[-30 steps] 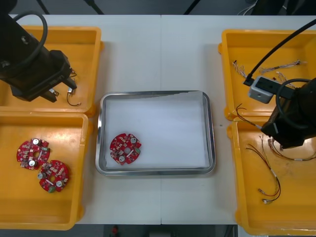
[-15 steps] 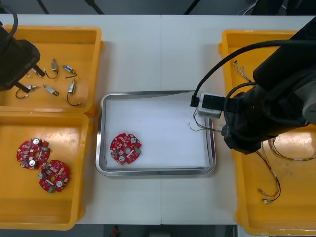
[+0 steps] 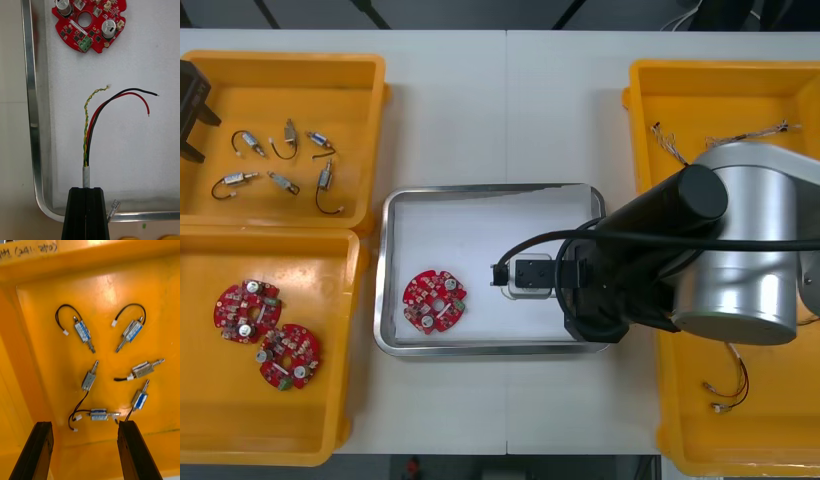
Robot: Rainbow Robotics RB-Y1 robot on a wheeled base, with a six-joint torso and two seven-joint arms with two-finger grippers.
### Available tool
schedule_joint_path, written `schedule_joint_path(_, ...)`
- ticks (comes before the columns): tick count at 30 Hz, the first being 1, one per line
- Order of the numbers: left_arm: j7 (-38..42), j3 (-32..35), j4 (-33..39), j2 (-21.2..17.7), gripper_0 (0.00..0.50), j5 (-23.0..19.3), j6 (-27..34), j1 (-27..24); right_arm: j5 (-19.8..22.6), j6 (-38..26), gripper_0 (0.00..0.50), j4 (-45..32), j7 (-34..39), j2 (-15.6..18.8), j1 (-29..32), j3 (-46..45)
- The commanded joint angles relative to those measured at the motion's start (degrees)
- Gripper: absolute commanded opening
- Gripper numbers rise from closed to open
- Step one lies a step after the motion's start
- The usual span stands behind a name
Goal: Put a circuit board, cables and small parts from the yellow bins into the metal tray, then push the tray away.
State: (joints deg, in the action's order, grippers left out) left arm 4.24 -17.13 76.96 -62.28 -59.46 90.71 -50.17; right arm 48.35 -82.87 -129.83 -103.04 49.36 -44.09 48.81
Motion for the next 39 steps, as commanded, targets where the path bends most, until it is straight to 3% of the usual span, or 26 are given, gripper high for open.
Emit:
schedule_joint_path(1, -1.8, 1.7, -5.1, 2.1, 0.500, 3.9, -1.6, -5.2, -2.3, 1.6, 0.000, 2.5, -4.4, -2.5, -3.3, 5.2)
schedule_joint_path(7, -2.1, 1.5, -11.7, 4.8, 0.500, 8.5, -3.5, -7.7, -2.8, 3.9, 0.000, 7.9, -8.9, -4.4, -3.4, 7.3)
schedule_joint_path(11, -1.9, -2.1, -14.3, 5.1, 0.500, 9.5, -7.3, -8.4, -3.5, 6.0, 0.000, 11.4, -10.2, -5.6, -3.4, 8.6)
schedule_joint_path(26, -2.1, -5.1, -24.0, 7.7, 0.500, 7.8, -15.3, -8.5, -6.1, 8.8, 0.001, 14.5, -8.6, -6.3, -3.3, 11.9)
schedule_joint_path(28, -2.0, -6.6, -24.0, 7.9, 0.500, 7.6, -16.4, -8.5, -5.8, 8.8, 0.118, 14.5, -8.5, -6.3, -3.3, 11.9)
schedule_joint_path(30, -1.9, -8.1, -24.1, 8.1, 0.500, 7.5, -17.2, -8.4, -5.5, 8.9, 0.335, 14.4, -8.4, -6.0, -3.3, 11.9)
schedule_joint_path(31, -2.0, -8.4, -24.4, 8.3, 0.500, 7.5, -17.4, -8.4, -5.5, 9.0, 0.411, 14.3, -8.3, -5.8, -3.2, 11.8)
schedule_joint_path(34, -2.2, -8.4, -25.6, 8.7, 0.500, 7.0, -17.7, -8.4, -5.5, 9.7, 0.500, 13.7, -8.4, -4.8, -3.3, 11.8)
schedule_joint_path(39, -2.7, -9.4, -27.6, 9.3, 0.500, 6.1, -19.8, -8.4, -5.3, 12.0, 0.500, 11.7, -7.9, -3.0, -3.3, 11.5)
